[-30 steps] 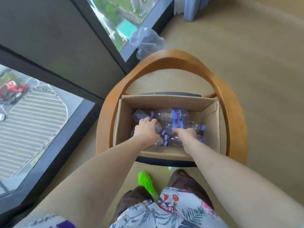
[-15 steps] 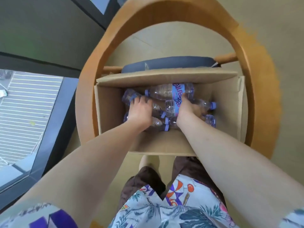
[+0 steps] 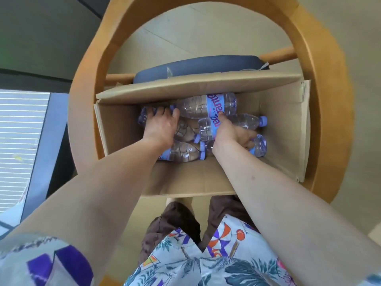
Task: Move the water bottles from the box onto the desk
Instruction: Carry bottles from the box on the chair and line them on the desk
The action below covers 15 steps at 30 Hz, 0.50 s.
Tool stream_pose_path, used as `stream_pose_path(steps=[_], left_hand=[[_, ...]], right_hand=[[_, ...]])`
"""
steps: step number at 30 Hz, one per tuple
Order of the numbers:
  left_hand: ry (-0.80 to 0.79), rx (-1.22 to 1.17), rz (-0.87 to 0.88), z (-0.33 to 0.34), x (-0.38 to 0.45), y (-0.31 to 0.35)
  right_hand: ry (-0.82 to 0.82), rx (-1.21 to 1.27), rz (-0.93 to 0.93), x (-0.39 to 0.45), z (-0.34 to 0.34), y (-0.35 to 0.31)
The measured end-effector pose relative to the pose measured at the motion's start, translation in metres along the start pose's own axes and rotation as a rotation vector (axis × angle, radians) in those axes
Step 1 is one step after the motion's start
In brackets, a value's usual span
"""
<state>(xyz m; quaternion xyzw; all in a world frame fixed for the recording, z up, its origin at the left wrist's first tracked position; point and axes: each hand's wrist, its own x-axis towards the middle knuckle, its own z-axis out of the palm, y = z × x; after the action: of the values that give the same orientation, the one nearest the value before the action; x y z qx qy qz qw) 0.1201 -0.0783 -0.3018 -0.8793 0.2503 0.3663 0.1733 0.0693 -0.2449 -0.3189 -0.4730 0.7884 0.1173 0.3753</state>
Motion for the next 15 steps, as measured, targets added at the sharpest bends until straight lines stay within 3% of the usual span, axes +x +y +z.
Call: stream_pose_path(steps=[7, 15], left_hand=[[-0.03, 0.001, -0.063, -0.01, -0.013, -0.006], [-0.15, -0.067, -0.101, -0.019, -0.022, -0.004]], right_hand=[[0.019, 0.061, -0.056, -0.013, -0.002, 0.0], [-0.129, 0.255, 0.005, -0.02, -0.016, 0.0]])
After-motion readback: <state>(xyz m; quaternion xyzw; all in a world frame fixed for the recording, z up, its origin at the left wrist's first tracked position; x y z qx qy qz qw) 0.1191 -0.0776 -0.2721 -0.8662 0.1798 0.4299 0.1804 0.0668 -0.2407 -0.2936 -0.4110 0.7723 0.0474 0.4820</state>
